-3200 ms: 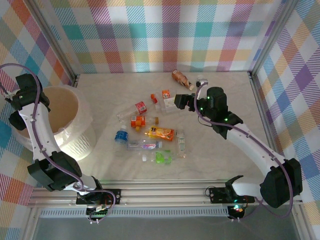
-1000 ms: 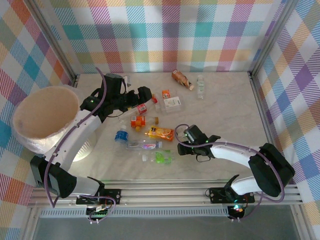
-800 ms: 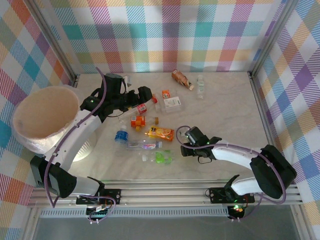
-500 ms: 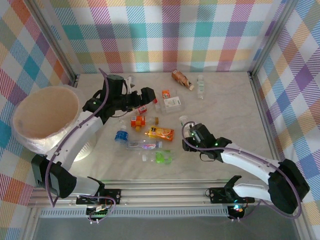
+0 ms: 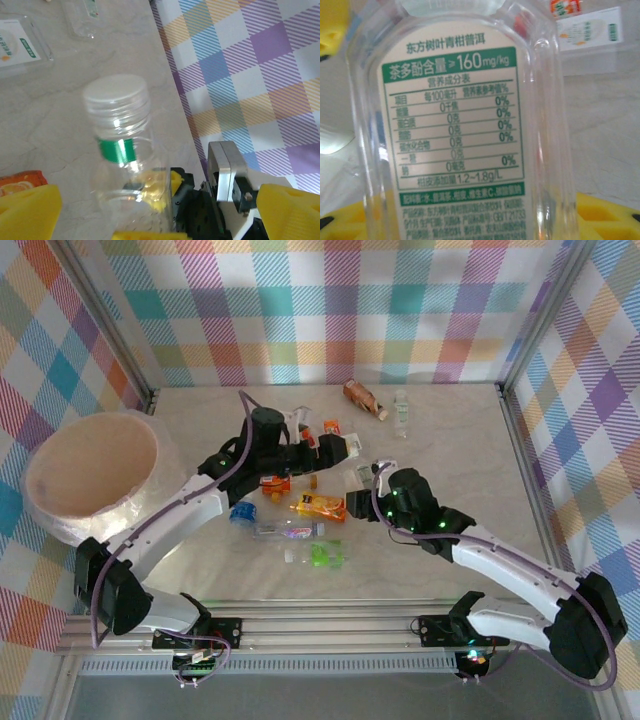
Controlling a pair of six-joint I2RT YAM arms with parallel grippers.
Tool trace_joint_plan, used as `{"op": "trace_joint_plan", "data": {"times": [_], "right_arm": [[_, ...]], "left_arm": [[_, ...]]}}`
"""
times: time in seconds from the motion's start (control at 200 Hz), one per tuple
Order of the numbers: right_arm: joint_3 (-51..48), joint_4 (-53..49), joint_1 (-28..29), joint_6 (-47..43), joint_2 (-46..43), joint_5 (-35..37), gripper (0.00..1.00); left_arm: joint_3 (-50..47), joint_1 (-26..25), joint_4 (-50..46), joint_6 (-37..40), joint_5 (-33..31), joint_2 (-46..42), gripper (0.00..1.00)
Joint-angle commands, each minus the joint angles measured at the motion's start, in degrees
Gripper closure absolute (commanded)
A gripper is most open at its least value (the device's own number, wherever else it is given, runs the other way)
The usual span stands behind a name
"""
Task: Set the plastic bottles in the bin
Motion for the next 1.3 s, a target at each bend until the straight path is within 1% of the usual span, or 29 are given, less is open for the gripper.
{"op": "trace_joint_plan", "data": {"times": [0.0,0.135,0.175,0.275,0.355,0.445,0.59,0.66,0.82,0.89,0.91,0.94,0.995,1.085,1.105,1.165,1.275,1.295], "right_arm": [[2.22,6.84,0.52,-1.57,1.5,-4.99,0.55],[2.42,11.89,0.91,-1.21,1.77,-5.72,0.55],[2.53,13.35,0.99,-1.33,1.85,-6.09,0.55],[3.36,15.49,1.09,-2.28,2.37,-7.98,0.54],[4.06,16.28,1.31,-3.36,2.91,-8.69,0.54],[4.87,16.18,1.53,-4.0,3.72,-6.57,0.52],[6.98,16.5,1.57,-6.16,5.52,-6.86,0.52],[7.79,16.49,1.62,-7.18,6.29,-7.93,0.51],[9.9,12.99,1.64,-9.32,7.91,-10.41,0.47],[10.65,11.09,1.61,-9.38,8.52,-10.77,0.43],[10.72,10.76,1.6,-9.34,8.58,-10.7,0.41],[10.81,10.43,1.62,-9.13,8.76,-10.61,0.39],[10.75,10.01,1.62,-9.15,8.97,-10.77,0.34],[10.99,8.45,1.62,-9.73,9.24,-11.41,0.24],[11.12,7.92,1.62,-10.11,9.25,-11.64,0.21],[11.49,6.46,1.62,-10.9,8.83,-11.6,0.15],[12.11,4.34,1.62,-12.14,7.06,-10.39,0.0],[12.21,4.07,1.62,-12.31,6.8,-10.07,0.0]], "left_arm": [[0.89,-1.94,2.37,-1.21,-2.67,2.3,0.0],[2.79,-3.69,-2.3,-0.76,-7.82,3.88,0.0],[2.55,-3.88,-2.15,-1.28,-7.48,4.2,0.0],[2.27,-3.94,-0.5,-2.57,-4.18,5.5,0.01],[2.21,-4.05,0.35,-3.08,-2.93,6.22,0.07],[2.53,-4.07,0.67,-2.98,-1.82,6.6,0.15],[3.66,-4.06,-0.52,-1.44,-1.84,6.74,0.32],[4.07,-4.05,-1.67,-0.74,-3.02,6.74,0.37],[4.22,-4.07,-5.3,-1.03,-9.44,6.2,0.41],[2.68,-4.14,-4.28,-3.47,-12.42,5.4,0.42],[1.99,-4.06,-4.25,-4.1,-12.77,5.12,0.42],[1.08,-4.08,-1.55,-4.75,-13.09,4.84,0.43],[-0.04,-4.11,-1.03,-5.28,-13.95,4.43,0.44],[0.55,-3.98,-3.2,-3.71,-15.96,3.94,0.45],[0.85,-3.97,-5.53,-3.03,-16.57,3.86,0.45],[1.7,-3.71,-7.81,-1.49,-18.63,3.2,0.45],[1.42,-3.19,-8.6,-0.04,-23.09,1.34,0.46],[1.26,-3.26,-8.53,0.06,-23.79,0.88,0.46]]}}
